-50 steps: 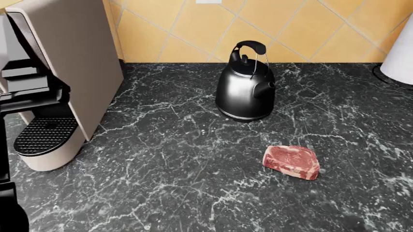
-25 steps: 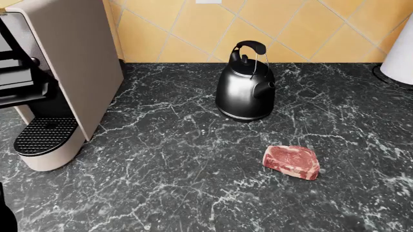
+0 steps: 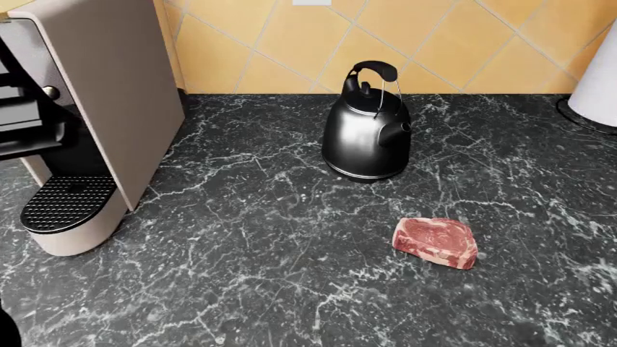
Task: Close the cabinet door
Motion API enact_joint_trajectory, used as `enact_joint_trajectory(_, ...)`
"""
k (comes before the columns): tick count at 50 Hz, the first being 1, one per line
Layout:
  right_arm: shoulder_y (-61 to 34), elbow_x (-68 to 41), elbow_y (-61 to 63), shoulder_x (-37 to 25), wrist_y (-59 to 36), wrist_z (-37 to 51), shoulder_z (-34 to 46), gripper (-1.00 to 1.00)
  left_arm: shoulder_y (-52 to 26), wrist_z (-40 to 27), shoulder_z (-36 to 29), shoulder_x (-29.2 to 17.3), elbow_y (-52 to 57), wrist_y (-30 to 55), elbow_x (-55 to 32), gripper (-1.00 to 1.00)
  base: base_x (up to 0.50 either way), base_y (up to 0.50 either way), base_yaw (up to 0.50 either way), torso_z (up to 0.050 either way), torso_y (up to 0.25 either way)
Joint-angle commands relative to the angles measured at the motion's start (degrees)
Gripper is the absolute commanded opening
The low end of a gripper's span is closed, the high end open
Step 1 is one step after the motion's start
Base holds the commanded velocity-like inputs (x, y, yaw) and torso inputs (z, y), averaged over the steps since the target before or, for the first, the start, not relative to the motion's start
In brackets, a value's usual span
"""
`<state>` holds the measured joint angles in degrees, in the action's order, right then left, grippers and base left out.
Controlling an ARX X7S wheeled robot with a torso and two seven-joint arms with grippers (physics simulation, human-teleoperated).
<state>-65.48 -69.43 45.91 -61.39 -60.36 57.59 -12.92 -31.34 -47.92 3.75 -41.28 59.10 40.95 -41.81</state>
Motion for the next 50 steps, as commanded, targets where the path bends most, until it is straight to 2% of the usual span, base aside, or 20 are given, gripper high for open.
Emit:
enact_joint_trajectory(1,-3.32,-1.69,-1.55,-3.03,-1.33,0.05,-0.11,1.0,-0.82,-2.22,-0.9,-1.7,0.06,-0.6,-1.6,1.0,0.0,0.0,0.0,0.0,0.0)
enact_joint_trajectory(11,-6.48,-1.77,-3.19,-4.96,-2.17,-0.34,1.27,1.0,-0.85,-4.59,-2.0,-4.07,0.1,-2.51,-3.02,1.0,0.0,0.0,0.0,0.0,0.0)
enact_joint_trajectory(27,-21.04,-3.22,-6.29,-5.27,-6.03,-0.63,10.36,1.0,-2.15,-7.27,-4.18,-6.04,0.14,-4.1,-4.88,1.0,0.0,0.0,0.0,0.0,0.0)
enact_joint_trajectory(39,-37.68,0.35,-9.98,-2.24,-11.86,-3.88,20.86,1.0,-3.42,-9.86,-3.19,-8.59,0.13,-5.29,-8.29,1.0,0.0,0.0,0.0,0.0,0.0)
enact_joint_trajectory(50,-45.98,4.57,-12.88,3.59,-13.88,-6.15,28.28,1.0,-2.11,-10.66,-4.01,-10.04,-0.03,-7.67,-8.17,1.0,0.0,0.0,0.0,0.005,0.0)
